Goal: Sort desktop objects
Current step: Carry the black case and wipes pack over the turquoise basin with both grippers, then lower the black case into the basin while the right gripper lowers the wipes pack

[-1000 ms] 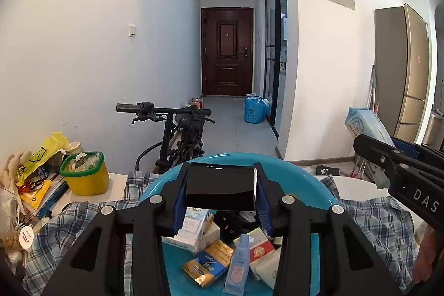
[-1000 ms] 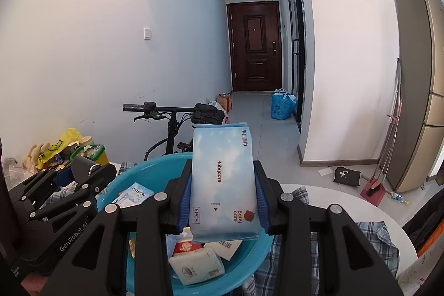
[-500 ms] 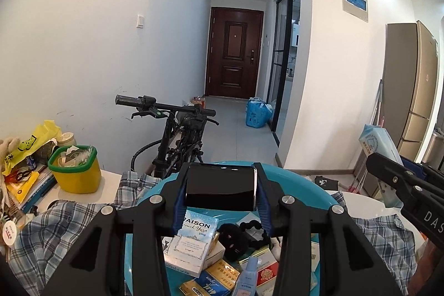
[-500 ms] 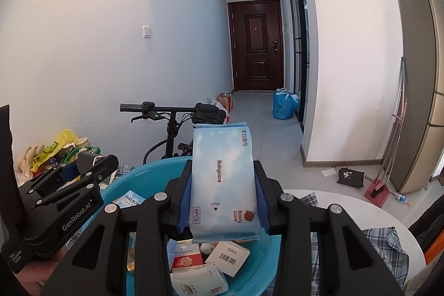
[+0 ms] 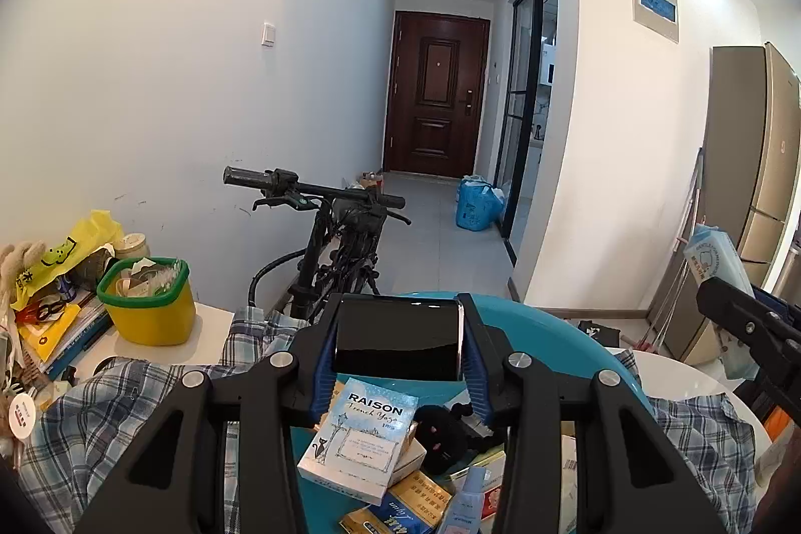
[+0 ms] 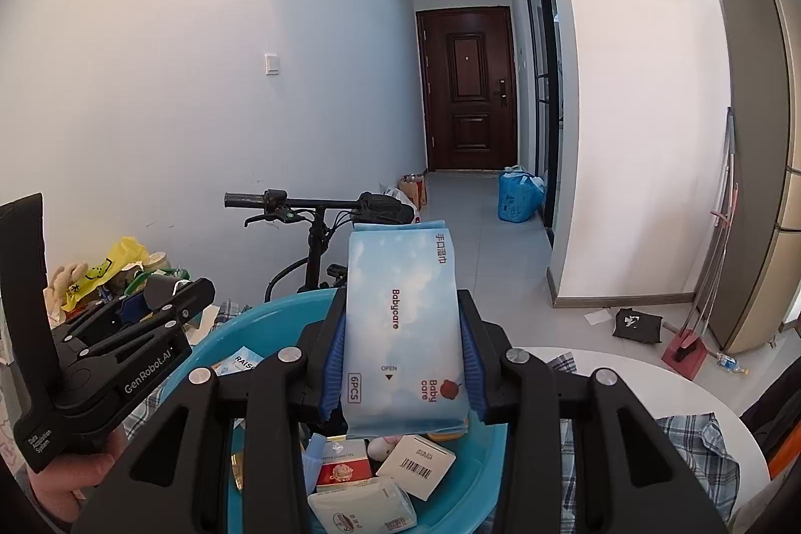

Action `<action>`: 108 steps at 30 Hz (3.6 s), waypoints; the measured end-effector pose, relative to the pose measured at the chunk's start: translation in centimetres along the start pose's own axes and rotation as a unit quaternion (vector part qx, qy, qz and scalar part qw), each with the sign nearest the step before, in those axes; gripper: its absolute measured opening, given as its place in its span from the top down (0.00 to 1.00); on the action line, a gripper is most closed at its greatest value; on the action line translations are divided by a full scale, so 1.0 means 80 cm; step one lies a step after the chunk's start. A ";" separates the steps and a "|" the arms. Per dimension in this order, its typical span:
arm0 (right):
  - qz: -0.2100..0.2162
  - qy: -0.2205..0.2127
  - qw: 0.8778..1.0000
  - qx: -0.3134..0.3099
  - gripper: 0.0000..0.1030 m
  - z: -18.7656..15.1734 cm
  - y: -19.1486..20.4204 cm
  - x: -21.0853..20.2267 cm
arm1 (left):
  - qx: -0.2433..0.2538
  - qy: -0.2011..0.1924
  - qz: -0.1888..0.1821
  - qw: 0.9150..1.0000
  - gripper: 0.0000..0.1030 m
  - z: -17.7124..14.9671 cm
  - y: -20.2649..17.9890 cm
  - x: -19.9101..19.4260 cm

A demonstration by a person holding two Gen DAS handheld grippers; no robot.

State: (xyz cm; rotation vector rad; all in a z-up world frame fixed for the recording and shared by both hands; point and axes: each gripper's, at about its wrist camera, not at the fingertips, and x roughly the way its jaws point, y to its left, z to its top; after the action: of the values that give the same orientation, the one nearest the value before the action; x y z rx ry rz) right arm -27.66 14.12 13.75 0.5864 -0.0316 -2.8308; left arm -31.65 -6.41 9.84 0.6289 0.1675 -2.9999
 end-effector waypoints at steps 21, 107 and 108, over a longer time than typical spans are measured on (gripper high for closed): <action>0.009 0.081 0.997 -0.014 0.63 -0.029 0.015 0.057 | -0.030 0.145 0.013 0.989 0.56 -0.043 0.025 0.088; -0.003 0.186 0.983 0.001 0.63 -0.072 -0.012 0.123 | -0.023 0.217 0.074 0.973 0.56 -0.050 0.085 0.121; -0.003 0.186 0.983 0.001 0.63 -0.072 -0.012 0.123 | -0.019 0.216 0.077 0.973 0.56 -0.051 0.082 0.121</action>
State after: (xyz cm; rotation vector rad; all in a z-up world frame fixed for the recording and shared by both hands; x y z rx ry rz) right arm -34.38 12.79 4.59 1.1053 0.0354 -2.6786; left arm -38.28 -12.84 1.61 1.2212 0.1867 -2.6645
